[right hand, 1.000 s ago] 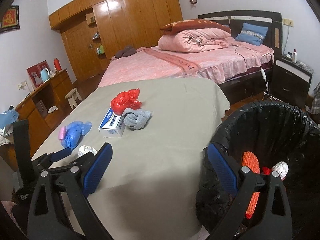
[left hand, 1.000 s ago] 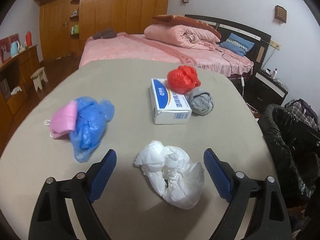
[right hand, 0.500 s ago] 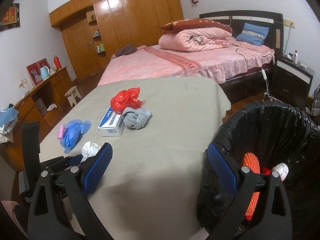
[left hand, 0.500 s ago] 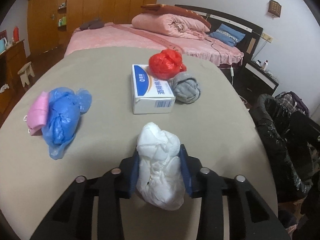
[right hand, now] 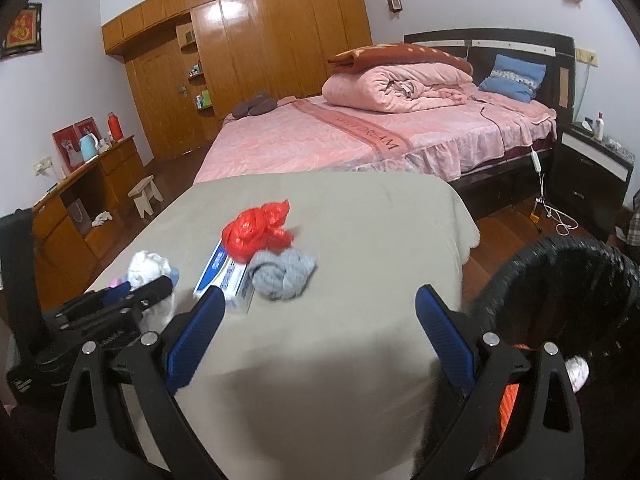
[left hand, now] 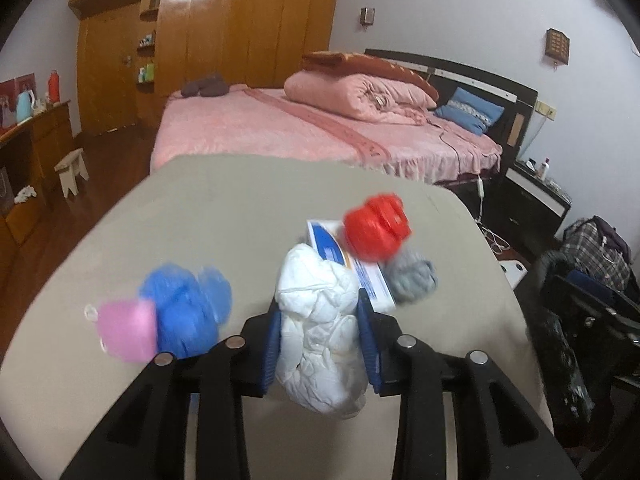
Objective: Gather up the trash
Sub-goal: 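Grasp the grey knitted cloth with the right tool while the left tool holds the white plastic, then carry the grey cloth and white plastic over the bin with both tools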
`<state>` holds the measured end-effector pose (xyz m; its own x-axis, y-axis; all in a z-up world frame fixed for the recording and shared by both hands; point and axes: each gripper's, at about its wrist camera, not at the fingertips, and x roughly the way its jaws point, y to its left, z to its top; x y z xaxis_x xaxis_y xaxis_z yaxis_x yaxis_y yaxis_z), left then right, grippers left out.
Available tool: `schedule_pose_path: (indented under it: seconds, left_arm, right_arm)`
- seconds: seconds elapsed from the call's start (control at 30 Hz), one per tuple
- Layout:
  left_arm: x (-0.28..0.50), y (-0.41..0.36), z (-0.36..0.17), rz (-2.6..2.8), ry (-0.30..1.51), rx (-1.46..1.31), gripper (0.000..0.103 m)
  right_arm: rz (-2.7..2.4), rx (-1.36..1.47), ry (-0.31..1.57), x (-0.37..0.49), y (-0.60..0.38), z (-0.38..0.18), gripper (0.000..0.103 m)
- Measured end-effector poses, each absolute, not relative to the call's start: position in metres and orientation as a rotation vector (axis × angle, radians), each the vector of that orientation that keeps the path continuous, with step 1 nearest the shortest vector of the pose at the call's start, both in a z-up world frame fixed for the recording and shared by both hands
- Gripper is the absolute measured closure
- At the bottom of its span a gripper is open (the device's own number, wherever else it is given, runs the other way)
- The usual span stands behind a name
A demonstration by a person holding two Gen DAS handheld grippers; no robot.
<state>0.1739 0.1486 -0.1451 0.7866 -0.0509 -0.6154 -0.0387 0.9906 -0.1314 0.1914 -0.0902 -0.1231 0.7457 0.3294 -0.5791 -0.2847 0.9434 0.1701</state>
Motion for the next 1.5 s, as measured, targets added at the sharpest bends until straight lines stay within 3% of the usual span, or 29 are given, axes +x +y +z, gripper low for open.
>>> schedule_pose_path:
  seconds: [0.63,0.87,0.93,1.03,1.5]
  left_arm:
    - [0.207,0.171,-0.152,0.012,0.637,-0.145,0.068]
    - [0.209,0.180,-0.156,0.025,0.638,-0.160,0.068]
    - [0.209,0.182,-0.155,0.027,0.636,-0.163,0.068]
    - [0.210,0.184,-0.155,0.028,0.635,-0.164,0.068]
    - [0.199,0.170,-0.149,0.004,0.625,-0.161,0.068]
  right_arm:
    - [0.325,0.029,0.773,0.263,-0.031,-0.173,0.010]
    - [0.342,0.031,0.855,0.279,-0.017,-0.189,0.027]
    - [0.379,0.049,0.878,0.282,-0.015,-0.192,0.041]
    - [0.409,0.049,0.877,0.278,-0.012,-0.190,0.052]
    - [0.388,0.050,0.827,0.241,-0.036,-0.168,0.054]
